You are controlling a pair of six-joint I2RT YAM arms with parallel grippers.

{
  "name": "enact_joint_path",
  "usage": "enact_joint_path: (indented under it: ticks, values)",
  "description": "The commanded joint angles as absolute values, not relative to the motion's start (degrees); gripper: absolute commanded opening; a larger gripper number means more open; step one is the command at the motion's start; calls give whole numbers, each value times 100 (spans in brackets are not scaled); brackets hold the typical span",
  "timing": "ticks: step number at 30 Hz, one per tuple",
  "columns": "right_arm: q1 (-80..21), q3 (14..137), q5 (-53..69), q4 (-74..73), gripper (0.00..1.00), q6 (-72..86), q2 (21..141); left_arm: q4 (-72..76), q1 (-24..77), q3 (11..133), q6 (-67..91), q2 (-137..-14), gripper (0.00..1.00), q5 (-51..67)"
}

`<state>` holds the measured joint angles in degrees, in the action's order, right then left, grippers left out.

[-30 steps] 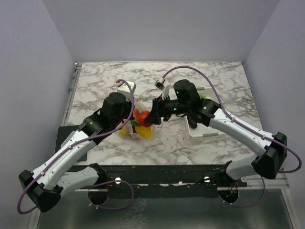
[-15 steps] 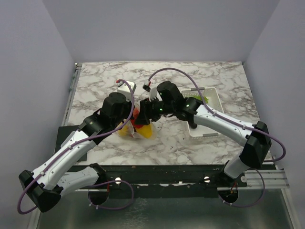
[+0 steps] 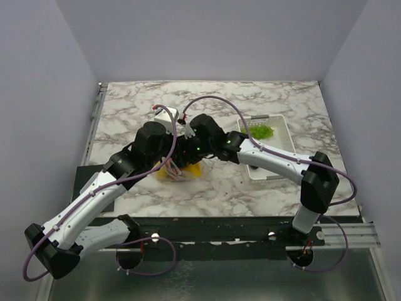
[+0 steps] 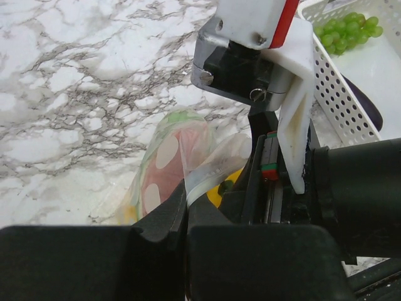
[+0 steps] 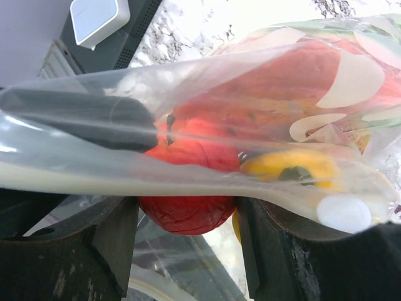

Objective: Place the food in the zip-top bag and seal the zipper
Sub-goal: Place the fake fruit in the zipper food storage bag.

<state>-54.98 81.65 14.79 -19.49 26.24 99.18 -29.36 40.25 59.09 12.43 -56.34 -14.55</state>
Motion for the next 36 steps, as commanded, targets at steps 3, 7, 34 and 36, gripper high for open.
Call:
enact_joint_path:
  ticks: [3, 7, 34, 36]
  values:
    - [-5599, 8336, 872, -2093, 48, 2807, 10298, -2663, 4030, 5915, 1225, -5536, 0, -1351]
    - [-5601, 8337, 752, -2152, 72, 2802, 10223, -2663, 4034, 5915, 1239, -5536, 0, -1377]
    - [-5599, 7216, -188, -2467, 79, 3147, 8245, -2663, 4024, 5884, 1314, -5572, 0, -1679]
    - [-5599, 7042, -313, -2538, 77, 3275, 8091, -2663, 4025, 5884, 1313, -5572, 0, -1676]
